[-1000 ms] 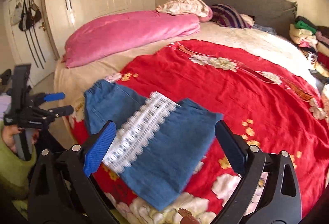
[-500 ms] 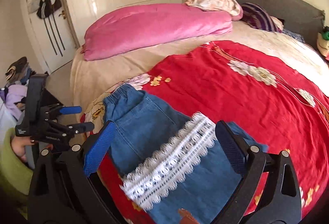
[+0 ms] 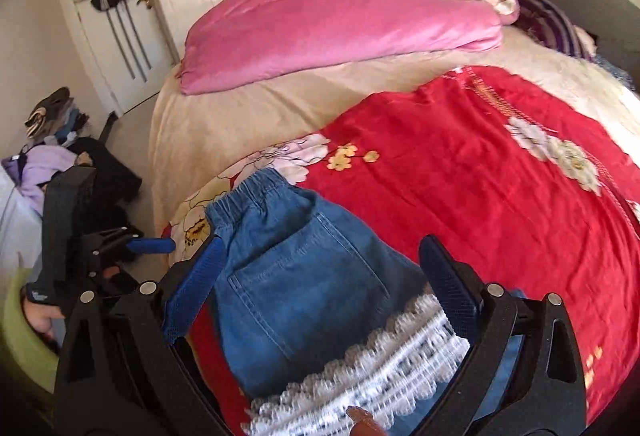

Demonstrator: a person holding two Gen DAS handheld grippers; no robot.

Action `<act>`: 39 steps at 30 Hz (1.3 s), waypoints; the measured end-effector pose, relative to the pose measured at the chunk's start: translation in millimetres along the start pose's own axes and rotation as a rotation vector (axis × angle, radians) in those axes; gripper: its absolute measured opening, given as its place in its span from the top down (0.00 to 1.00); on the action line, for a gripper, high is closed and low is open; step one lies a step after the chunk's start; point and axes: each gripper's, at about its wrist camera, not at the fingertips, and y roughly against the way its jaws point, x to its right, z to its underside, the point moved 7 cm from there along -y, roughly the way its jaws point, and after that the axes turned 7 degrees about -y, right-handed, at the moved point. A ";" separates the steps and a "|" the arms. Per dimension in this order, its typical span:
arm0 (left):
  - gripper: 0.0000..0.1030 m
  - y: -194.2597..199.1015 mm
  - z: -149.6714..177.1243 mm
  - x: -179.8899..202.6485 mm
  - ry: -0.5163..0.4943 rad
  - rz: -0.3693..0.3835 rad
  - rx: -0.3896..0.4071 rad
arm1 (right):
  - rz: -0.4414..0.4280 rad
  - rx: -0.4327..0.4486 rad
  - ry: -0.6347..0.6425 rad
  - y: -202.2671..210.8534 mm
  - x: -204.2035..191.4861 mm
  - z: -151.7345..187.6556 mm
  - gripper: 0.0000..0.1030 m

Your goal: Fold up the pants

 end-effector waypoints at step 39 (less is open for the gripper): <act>0.27 -19.4 -8.0 20.1 0.111 0.220 0.055 | -0.361 -0.158 0.028 -59.4 -23.9 -11.6 0.75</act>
